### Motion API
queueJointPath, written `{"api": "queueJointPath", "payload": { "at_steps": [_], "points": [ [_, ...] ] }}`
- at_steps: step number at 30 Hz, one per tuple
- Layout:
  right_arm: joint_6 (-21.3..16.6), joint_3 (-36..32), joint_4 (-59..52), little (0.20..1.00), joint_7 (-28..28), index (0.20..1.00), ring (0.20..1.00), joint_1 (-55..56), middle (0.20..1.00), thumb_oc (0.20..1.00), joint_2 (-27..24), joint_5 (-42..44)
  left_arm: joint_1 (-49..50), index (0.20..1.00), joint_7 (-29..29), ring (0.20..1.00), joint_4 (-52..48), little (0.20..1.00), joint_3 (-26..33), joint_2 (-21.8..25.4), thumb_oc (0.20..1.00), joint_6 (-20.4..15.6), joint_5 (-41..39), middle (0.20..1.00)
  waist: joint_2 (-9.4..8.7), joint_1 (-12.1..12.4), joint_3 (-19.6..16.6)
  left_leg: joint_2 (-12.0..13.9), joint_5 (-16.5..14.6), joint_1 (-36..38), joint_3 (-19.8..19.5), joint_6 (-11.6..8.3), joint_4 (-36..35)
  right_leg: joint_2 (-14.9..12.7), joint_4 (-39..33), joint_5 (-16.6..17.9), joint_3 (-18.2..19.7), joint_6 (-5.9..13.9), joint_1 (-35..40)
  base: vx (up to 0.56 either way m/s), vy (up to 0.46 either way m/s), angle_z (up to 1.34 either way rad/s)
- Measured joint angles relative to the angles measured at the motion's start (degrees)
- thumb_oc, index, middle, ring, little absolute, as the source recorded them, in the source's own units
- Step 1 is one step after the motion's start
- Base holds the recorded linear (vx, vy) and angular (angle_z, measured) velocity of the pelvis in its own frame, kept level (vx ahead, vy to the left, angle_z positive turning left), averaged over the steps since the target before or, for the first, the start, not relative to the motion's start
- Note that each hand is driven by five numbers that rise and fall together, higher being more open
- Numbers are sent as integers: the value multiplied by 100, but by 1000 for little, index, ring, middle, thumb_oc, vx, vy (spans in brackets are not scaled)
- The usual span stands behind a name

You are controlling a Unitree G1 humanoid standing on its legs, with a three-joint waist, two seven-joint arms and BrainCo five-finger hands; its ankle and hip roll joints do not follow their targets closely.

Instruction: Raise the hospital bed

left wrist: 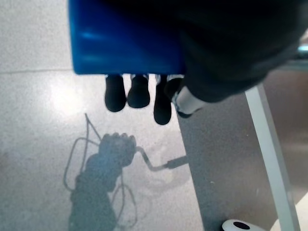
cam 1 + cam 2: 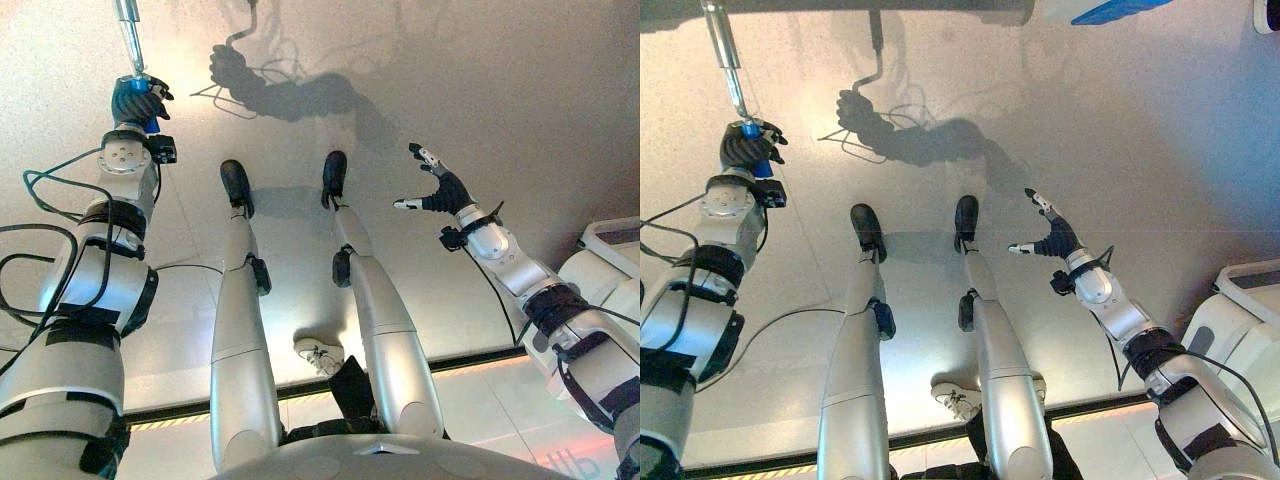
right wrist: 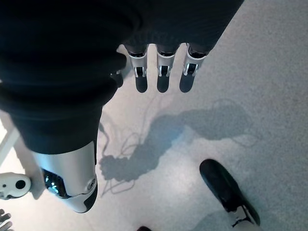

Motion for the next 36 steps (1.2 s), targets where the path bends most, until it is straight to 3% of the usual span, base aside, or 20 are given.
{"api": "queueJointPath", "payload": {
  "at_steps": [10,19,36],
  "points": [
    [0,-10,-5,1000,7,1000,1000,34,1000,1000,-4,-108,51,200,-56,200,-49,200,80,12,200,-2,4,200,50,39,28,0,9,23,0,-10,-12,2,9,6,10,-9,1,0,0,0],
    [0,-48,-43,1000,112,1000,1000,188,1000,1000,-41,-119,854,200,-264,200,-481,200,552,286,200,-98,-3,200,125,171,46,3,47,312,5,-60,-116,4,75,14,57,-21,149,3,3,-3],
    [-2,-325,-101,1000,141,1000,1000,599,1000,1000,-202,-257,1713,200,-520,200,-1116,200,1159,295,200,-102,-15,200,426,291,65,42,65,463,50,-88,-202,41,75,20,60,-35,218,0,0,-1]
  ]
}}
